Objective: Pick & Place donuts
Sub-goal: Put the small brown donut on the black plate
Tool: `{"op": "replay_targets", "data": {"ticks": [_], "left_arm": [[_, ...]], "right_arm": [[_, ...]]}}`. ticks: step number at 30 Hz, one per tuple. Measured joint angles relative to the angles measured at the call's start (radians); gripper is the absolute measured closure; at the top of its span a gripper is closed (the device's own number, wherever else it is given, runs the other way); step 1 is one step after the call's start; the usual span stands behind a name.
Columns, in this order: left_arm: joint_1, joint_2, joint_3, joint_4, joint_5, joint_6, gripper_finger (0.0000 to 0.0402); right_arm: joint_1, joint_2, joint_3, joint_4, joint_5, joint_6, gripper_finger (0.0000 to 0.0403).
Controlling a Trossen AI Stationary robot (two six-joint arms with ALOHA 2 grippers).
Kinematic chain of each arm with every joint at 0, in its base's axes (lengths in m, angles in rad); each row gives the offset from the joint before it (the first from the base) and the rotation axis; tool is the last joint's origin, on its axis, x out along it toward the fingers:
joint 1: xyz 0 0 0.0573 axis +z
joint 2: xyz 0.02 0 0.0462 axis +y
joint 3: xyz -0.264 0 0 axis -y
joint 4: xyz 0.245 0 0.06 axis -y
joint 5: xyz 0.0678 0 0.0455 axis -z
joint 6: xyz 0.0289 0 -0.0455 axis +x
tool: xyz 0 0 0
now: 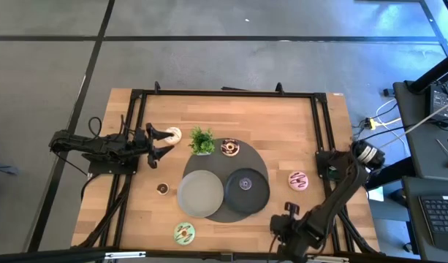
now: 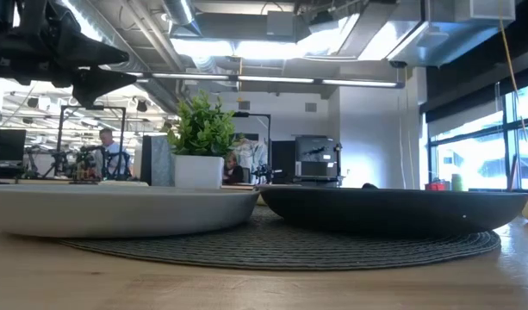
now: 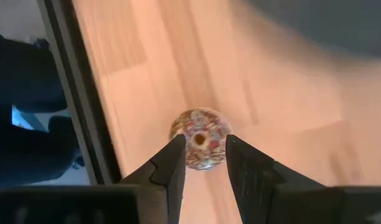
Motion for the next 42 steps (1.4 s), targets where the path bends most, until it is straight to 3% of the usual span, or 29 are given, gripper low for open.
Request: {"op": "replay_targets", "data": {"ticks": [15, 29, 37, 39, 42], "left_arm": [[0.000, 0.000, 0.000, 0.001, -0.009, 0.000, 0.0132], [0.000, 0.000, 0.000, 0.001, -0.009, 0.000, 0.0132], [0.000, 0.000, 0.000, 0.001, -0.014, 0.000, 0.0132], [0.000, 0.000, 0.000, 0.001, -0.025, 0.000, 0.0132], [0.000, 0.000, 0.000, 0.002, -0.030, 0.000, 0.0132]], "right_arm": [[0.000, 0.112, 0.000, 0.010, -0.015, -0.003, 0.0289], [-0.020, 0.110, 0.000, -0.037, -0.057, -0.012, 0.0390], [-0.037, 0.077, 0.027, -0.131, -0.064, -0.012, 0.0394], [-0.055, 0.058, 0.065, -0.215, -0.037, -0.014, 0.0398], [-0.089, 0.053, 0.125, -0.349, 0.096, -0.062, 0.0399]]}}
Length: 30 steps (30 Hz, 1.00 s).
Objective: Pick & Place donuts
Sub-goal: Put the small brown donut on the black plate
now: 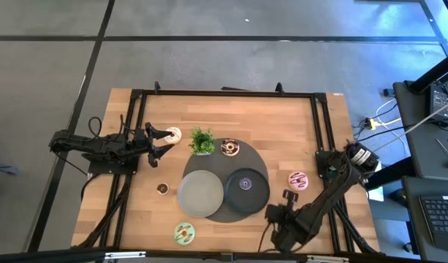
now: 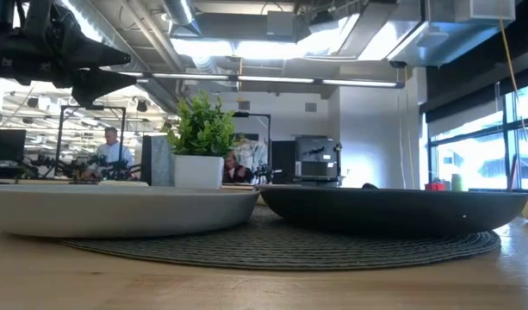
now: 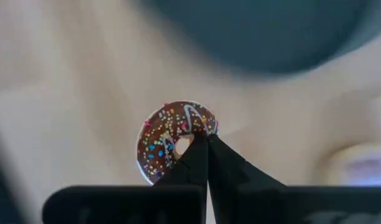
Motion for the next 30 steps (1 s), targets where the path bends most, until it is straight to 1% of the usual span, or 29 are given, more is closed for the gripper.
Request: {"op": "replay_targets", "data": {"ticks": [2, 3, 7, 9, 12, 16, 21, 30], "left_arm": [[0.000, 0.000, 0.000, 0.000, 0.000, 0.005, 0.0132], [0.000, 0.000, 0.000, 0.000, 0.000, 0.016, 0.0132], [0.000, 0.000, 0.000, 0.000, 0.000, 0.066, 0.0132], [0.000, 0.000, 0.000, 0.000, 0.000, 0.068, 0.0132], [0.000, 0.000, 0.000, 0.000, 0.000, 0.068, 0.0132], [0.000, 0.000, 0.000, 0.000, -0.001, 0.069, 0.0132], [0.000, 0.000, 0.000, 0.000, -0.001, 0.070, 0.0132], [0.000, 0.000, 0.000, 0.000, 0.000, 0.070, 0.0132]], "right_arm": [[-0.033, 0.000, 0.014, -0.014, 0.084, -0.078, 0.0398], [-0.055, 0.000, 0.011, 0.006, 0.104, -0.132, 0.0398], [-0.158, 0.023, -0.035, 0.123, 0.122, -0.334, 0.0399], [-0.198, 0.034, -0.052, 0.156, 0.138, -0.389, 0.0399], [-0.236, 0.041, -0.055, 0.155, 0.143, -0.412, 0.0397], [-0.252, 0.041, -0.056, 0.190, 0.165, -0.422, 0.0398], [-0.257, 0.041, -0.056, 0.193, 0.138, -0.422, 0.0398], [-0.257, 0.051, -0.057, 0.201, 0.135, -0.417, 0.0397]]}}
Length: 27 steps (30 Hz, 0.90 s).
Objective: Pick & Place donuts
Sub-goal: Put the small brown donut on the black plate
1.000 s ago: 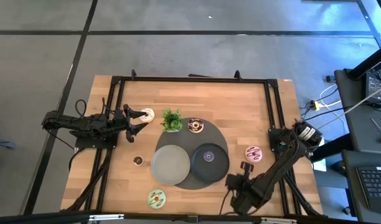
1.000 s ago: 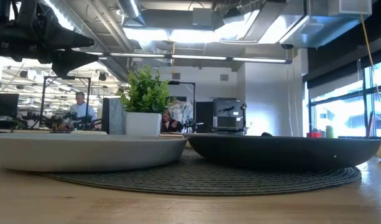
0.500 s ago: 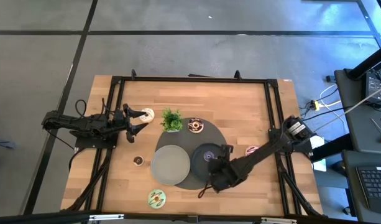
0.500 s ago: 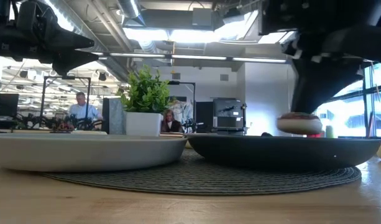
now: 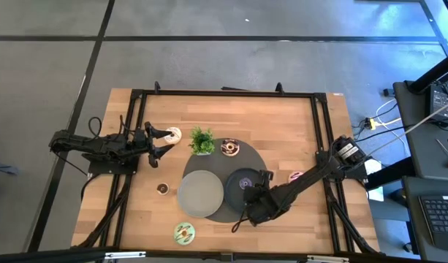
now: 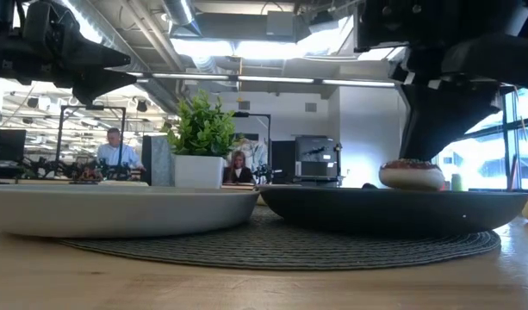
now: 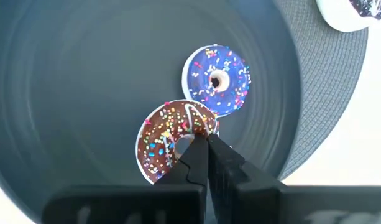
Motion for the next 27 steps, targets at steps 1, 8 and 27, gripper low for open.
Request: {"op": "replay_targets", "data": {"ticks": [1, 8, 27], "left_arm": [[0.000, 0.000, 0.000, 0.000, 0.000, 0.000, 0.0132], [0.000, 0.000, 0.000, 0.000, 0.001, 0.000, 0.0132], [0.000, 0.000, 0.000, 0.000, 0.002, -0.002, 0.0132]], "right_arm": [[0.000, 0.003, 0.000, 0.002, 0.000, 0.000, 0.0397], [0.000, 0.039, -0.001, 0.000, -0.001, 0.002, 0.0397], [0.000, 0.042, -0.001, -0.001, -0.019, 0.000, 0.0342]]}}
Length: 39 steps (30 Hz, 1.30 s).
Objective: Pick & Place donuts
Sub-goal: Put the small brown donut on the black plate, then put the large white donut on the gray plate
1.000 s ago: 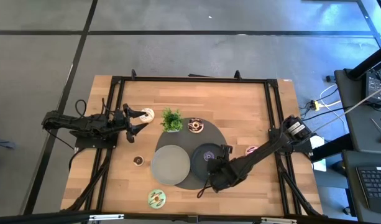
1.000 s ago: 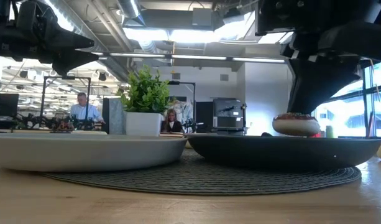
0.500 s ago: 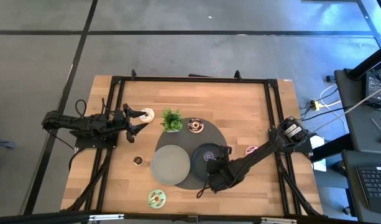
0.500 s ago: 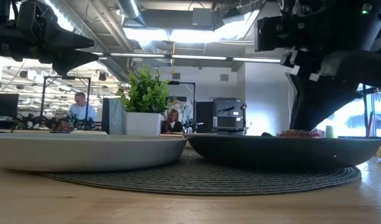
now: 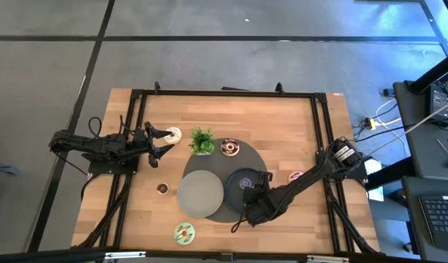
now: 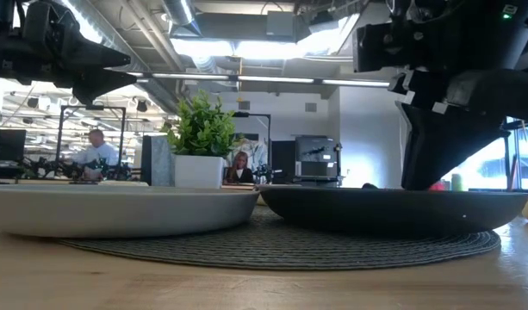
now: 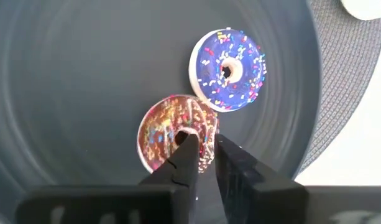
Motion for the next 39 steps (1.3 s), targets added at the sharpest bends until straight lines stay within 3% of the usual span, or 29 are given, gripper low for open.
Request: {"op": "replay_targets", "data": {"ticks": [5, 10, 14, 18, 23, 30, 36, 39], "left_arm": [[0.000, 0.000, 0.000, 0.002, 0.001, -0.005, 0.0132], [0.000, 0.000, 0.024, 0.026, 0.023, -0.016, 0.0132], [0.000, 0.034, 0.111, -0.103, 0.042, -0.026, 0.0132], [0.000, 0.129, 0.238, -0.303, -0.007, -0.147, 0.0132], [0.036, 0.320, 0.367, -0.540, -0.089, -0.357, 0.0132], [0.247, 0.598, 0.428, -0.682, -0.031, -0.587, 0.0132], [0.500, 0.791, 0.433, -0.684, 0.150, -0.595, 0.0132], [0.591, 0.873, 0.433, -0.678, 0.172, -0.595, 0.0132]], "right_arm": [[0.000, -0.001, 0.001, -0.012, -0.001, 0.001, 0.0319], [0.012, -0.046, 0.044, -0.146, 0.000, 0.058, 0.0318], [0.058, -0.138, 0.020, -0.183, -0.001, 0.108, 0.0325], [0.112, -0.259, -0.035, -0.174, 0.003, 0.193, 0.0334], [0.169, -0.406, -0.150, -0.043, 0.128, 0.265, 0.0339], [0.177, -0.521, -0.288, 0.191, 0.158, 0.235, 0.0340], [0.177, -0.528, -0.298, 0.214, 0.157, 0.232, 0.0340], [0.177, -0.528, -0.298, 0.213, 0.150, 0.233, 0.0340]]}}
